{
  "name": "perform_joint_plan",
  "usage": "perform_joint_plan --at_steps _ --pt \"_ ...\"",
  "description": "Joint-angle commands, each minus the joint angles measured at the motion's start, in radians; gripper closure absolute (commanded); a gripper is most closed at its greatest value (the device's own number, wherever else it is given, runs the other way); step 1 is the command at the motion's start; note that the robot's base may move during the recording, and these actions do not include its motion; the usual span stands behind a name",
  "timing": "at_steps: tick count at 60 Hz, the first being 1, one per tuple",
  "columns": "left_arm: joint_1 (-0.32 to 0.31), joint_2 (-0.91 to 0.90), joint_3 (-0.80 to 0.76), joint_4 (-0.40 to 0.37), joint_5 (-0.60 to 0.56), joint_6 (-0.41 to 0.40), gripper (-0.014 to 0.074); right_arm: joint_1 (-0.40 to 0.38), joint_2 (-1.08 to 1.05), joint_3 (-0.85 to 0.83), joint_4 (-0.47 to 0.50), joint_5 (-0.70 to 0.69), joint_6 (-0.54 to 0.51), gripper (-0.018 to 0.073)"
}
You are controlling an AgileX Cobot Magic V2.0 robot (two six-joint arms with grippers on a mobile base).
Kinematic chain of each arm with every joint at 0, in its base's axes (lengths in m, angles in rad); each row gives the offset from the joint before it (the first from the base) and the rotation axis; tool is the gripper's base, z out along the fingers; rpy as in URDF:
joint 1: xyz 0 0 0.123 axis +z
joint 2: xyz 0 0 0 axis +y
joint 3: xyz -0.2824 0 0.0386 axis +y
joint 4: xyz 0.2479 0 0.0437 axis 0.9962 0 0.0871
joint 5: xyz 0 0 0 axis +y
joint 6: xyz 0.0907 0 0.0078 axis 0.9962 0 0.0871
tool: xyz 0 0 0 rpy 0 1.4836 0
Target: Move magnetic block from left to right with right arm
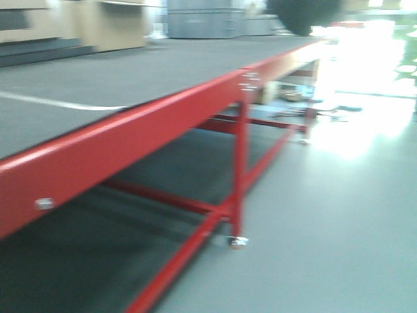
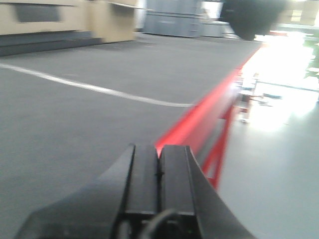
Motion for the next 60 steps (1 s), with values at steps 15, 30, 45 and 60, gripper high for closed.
perform_joint_plan --at_steps 15,30,45,60 --pt "0.0 -0.015 0.01 0.0 -0.093 -0.007 0.0713 -0.008 0.012 -0.026 -0.024 -0.085 -0.008 0.0398" --pt "0.0 -0.015 0.01 0.0 -0.093 -0.007 0.0713 -0.008 0.012 -0.026 -0.024 -0.085 -0.008 0.0398" --pt "0.0 -0.015 0.01 0.0 -0.093 -0.007 0.0713 -0.008 0.012 -0.026 -0.024 -0.085 -0.008 0.0398" --pt "-0.002 -0.015 0.01 0.0 -0.093 -0.007 0.0712 -0.008 0.012 -0.026 -0.024 -0.085 -0.008 0.0398"
